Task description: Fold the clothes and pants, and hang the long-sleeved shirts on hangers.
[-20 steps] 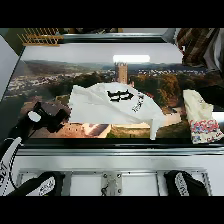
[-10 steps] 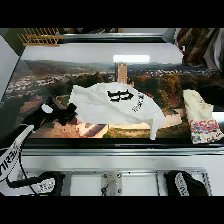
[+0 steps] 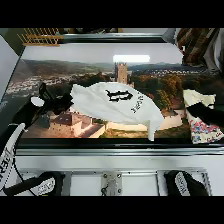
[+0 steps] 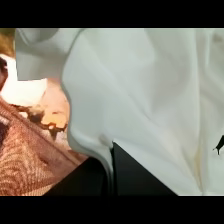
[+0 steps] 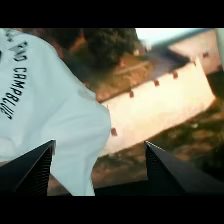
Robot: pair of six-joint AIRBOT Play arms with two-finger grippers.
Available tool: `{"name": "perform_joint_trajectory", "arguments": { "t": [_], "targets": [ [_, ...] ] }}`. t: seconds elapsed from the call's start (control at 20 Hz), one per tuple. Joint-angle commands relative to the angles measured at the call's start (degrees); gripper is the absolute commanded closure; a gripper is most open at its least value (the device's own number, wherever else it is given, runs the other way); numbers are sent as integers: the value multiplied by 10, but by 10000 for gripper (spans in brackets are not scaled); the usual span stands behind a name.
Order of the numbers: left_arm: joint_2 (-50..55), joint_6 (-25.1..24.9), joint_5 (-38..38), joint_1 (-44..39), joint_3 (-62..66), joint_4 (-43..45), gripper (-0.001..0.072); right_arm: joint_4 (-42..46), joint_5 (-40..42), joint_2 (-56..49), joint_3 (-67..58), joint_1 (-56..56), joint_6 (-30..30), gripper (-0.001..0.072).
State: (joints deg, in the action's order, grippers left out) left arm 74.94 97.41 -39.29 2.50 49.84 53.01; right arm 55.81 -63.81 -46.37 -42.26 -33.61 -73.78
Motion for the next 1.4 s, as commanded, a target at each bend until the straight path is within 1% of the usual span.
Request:
{"name": "perform_joint_trajectory", "arguments": {
  "t": [0.0,0.1,0.25,0.4,0.6,0.65,0.8,0.85,0.9,0.95,1.0,1.05,1.15,1.25,1.35],
  "targets": [
    [-23,-31,-19,6,3,0,702,-6,66,-61,93,-4,-36,144],
    [-22,-31,-21,6,3,0,702,-50,90,-110,114,6,-29,144],
    [-22,-31,-22,6,3,0,702,-101,108,-174,115,60,6,144],
    [-22,-31,-22,6,3,0,702,-127,159,-221,115,140,5,140],
    [-22,-31,-23,6,3,0,702,-176,236,-254,115,222,5,139],
    [-22,-31,-23,6,3,0,702,-176,251,-257,115,235,5,140],
    [-22,-31,-23,6,3,0,702,-176,268,-261,114,256,5,145],
    [-22,-31,-23,6,3,0,702,-175,269,-261,114,256,5,284],
    [-22,-31,-23,6,3,0,702,-175,269,-260,114,255,8,570],
    [-22,-31,-23,6,3,0,702,-174,269,-256,114,255,17,699],
    [-23,-32,-22,7,3,0,702,-169,268,-247,109,254,31,699],
    [-26,-31,-24,13,6,-1,702,-152,259,-233,96,252,34,700],
    [-51,-31,-32,36,37,-1,702,-92,208,-191,34,227,33,700],
    [-97,-31,-40,65,97,-2,703,-49,139,-142,-72,185,33,701],
    [-158,-31,-59,89,183,-3,702,-51,82,-95,-196,142,30,701]
  ]
}}
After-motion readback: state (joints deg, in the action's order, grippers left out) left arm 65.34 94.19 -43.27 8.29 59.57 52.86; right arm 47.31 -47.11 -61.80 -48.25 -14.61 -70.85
